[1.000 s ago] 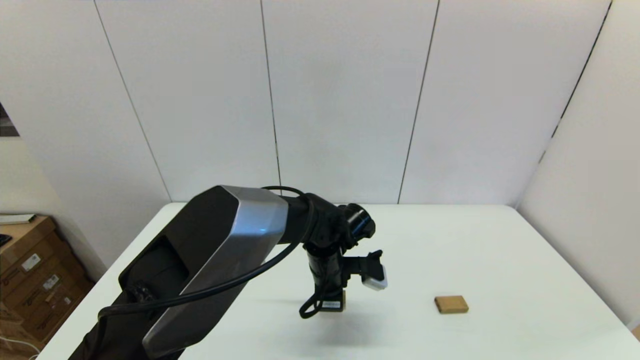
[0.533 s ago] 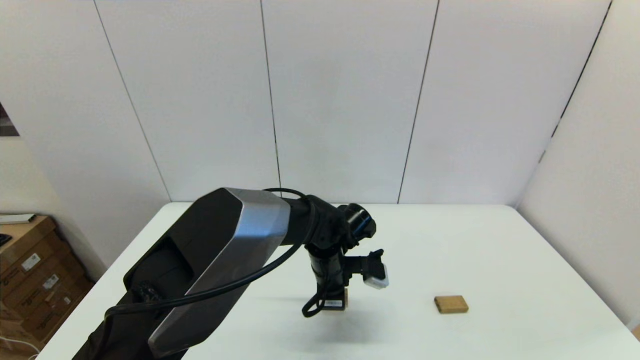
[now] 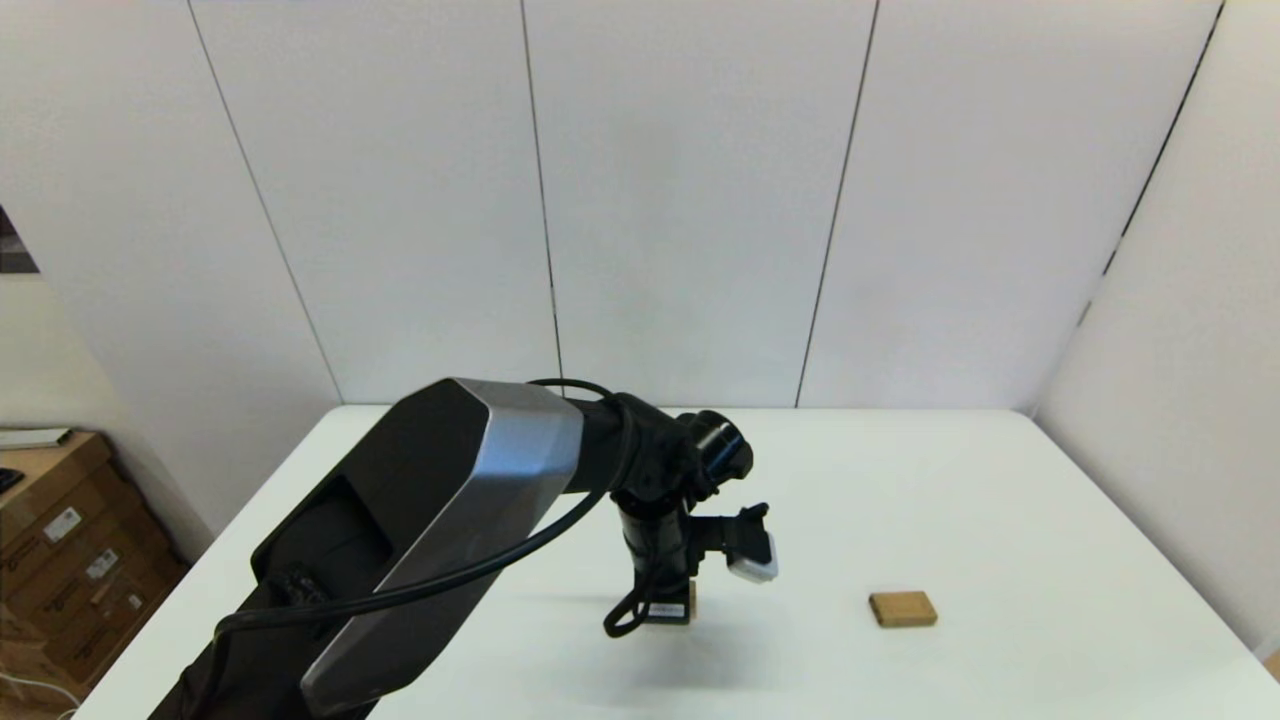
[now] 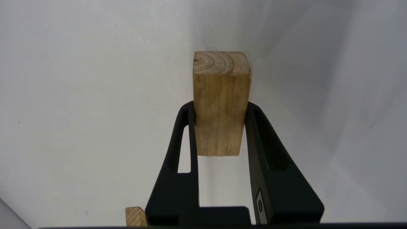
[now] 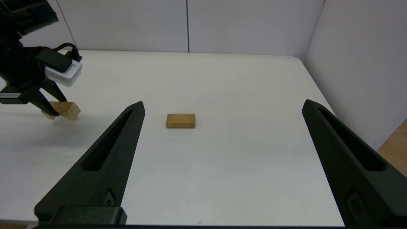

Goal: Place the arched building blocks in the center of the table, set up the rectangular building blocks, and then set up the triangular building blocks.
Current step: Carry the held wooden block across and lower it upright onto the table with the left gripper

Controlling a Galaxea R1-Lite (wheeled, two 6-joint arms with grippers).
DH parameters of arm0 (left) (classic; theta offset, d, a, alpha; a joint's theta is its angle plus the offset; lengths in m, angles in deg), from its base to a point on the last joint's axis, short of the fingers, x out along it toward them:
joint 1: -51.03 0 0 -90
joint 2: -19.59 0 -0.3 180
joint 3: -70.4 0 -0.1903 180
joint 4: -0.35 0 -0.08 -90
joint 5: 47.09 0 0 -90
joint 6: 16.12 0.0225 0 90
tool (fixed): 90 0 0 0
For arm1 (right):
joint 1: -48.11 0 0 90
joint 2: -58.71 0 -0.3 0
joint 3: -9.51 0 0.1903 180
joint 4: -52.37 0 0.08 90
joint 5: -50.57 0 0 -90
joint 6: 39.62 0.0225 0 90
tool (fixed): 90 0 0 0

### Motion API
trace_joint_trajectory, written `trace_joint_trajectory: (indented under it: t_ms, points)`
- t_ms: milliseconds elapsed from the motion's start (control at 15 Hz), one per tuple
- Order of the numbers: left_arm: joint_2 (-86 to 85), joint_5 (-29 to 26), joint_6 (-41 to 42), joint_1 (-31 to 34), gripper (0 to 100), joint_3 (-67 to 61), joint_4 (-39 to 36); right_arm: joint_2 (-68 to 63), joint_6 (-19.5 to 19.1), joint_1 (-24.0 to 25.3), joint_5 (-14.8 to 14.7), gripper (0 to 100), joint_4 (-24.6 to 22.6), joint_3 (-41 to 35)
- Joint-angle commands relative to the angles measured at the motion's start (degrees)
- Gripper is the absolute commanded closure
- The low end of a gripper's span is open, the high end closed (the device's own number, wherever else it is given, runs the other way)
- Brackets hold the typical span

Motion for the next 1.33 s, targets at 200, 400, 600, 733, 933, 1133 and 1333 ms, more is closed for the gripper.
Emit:
trace_joint_trajectory:
  t_ms: [200,400,600,733,933,1133,1333]
  points:
    - [0.25,0.08,1.3,0.01,100,0.03,0.9,0.02,-0.03,0.01,0.02,0,0.02,-0.01]
    - [0.25,0.08,1.3,0.01,100,0.03,1.07,0.02,-0.03,0.01,0.02,0,0.02,-0.01]
    - [0.43,0.17,1.3,0.01,100,0.03,1.25,0.02,-0.03,0.01,0.02,0,0.02,-0.01]
    - [0.43,0.08,1.3,0.01,100,0.03,1.34,0.02,-0.03,0.01,0.02,0,0.02,-0.01]
    - [0.43,0.08,1.3,0.01,100,0.03,1.43,0.02,-0.03,0.01,0.02,0,0.02,-0.01]
    - [0.52,0.08,1.39,0.01,100,0.03,1.43,0.02,-0.03,0.01,0.02,0,0.02,-0.01]
    - [0.96,0.08,1.39,0.01,100,0.03,1.43,0.02,-0.03,0.01,0.02,0,0.02,-0.01]
